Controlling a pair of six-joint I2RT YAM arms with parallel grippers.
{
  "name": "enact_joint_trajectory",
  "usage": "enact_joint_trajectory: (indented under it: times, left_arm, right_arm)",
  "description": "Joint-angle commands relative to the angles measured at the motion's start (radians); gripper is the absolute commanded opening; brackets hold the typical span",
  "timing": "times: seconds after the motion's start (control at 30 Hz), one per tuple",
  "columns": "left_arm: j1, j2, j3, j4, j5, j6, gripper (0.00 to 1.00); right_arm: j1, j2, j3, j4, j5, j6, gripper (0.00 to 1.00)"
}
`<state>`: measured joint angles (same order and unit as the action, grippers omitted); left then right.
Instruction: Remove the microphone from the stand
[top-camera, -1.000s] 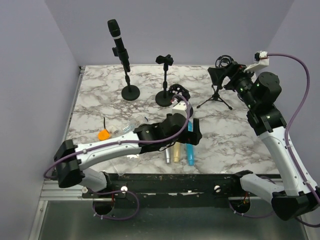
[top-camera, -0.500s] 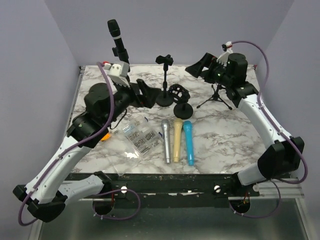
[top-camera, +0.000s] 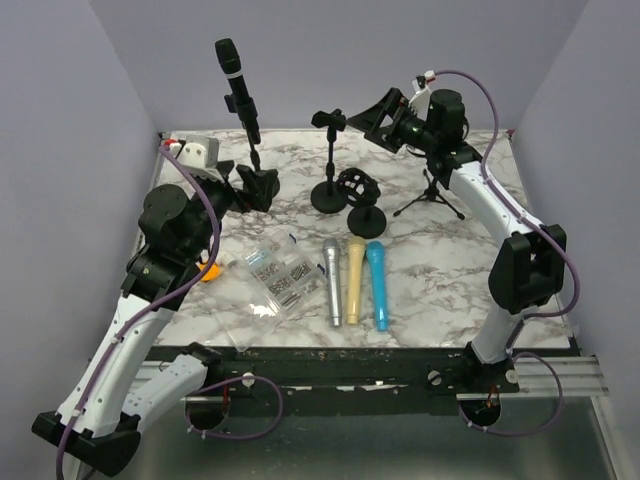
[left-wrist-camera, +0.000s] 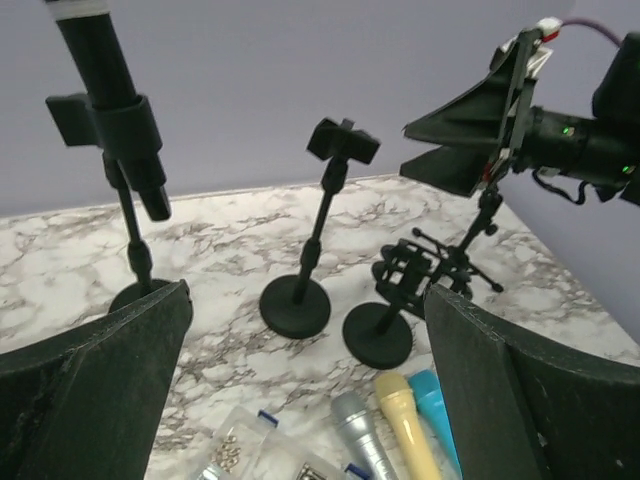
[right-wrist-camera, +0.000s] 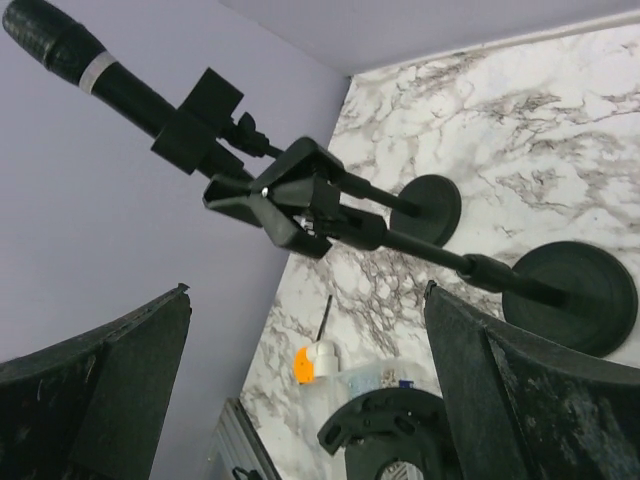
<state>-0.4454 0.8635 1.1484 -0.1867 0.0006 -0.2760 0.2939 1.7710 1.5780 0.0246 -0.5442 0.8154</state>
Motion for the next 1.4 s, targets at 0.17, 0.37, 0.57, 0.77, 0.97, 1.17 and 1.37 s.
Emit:
enact_joint_trajectory:
  times: [0.17, 0.37, 0.57, 0.77, 0.97, 1.17, 1.37]
  left_arm:
    - [0.031, -0.024, -0.119, 0.143, 0.028, 0.120, 0.98]
    - [0.064, -0.005, -0.116, 0.144, 0.028, 0.125, 0.98]
    - [0.097, -0.017, -0.130, 0.165, 0.042, 0.114, 0.98]
    - [0.118, -0.012, -0.130, 0.173, 0.084, 0.087, 0.98]
    - [0.139, -0.008, -0.130, 0.178, 0.110, 0.065, 0.98]
    - [0.151, 0.000, -0.130, 0.181, 0.132, 0.051, 0.98]
    - [0.161, 0.011, -0.127, 0.182, 0.148, 0.036, 0.97]
  right_arm:
    - [0.034, 0.135, 0.130, 0.053, 0.051, 0.101, 1.00]
    - [0.060, 0.163, 0.144, 0.078, 0.097, 0.123, 0.99]
    - [0.069, 0.197, 0.178, 0.084, 0.122, 0.138, 0.99]
    - [0.070, 0.206, 0.183, 0.082, 0.161, 0.147, 0.97]
    - [0.069, 0.233, 0.191, 0.086, 0.162, 0.150, 0.83]
    - [0.069, 0.257, 0.195, 0.077, 0.146, 0.144, 0.76]
    - [0.069, 0.239, 0.143, 0.063, 0.180, 0.118, 0.73]
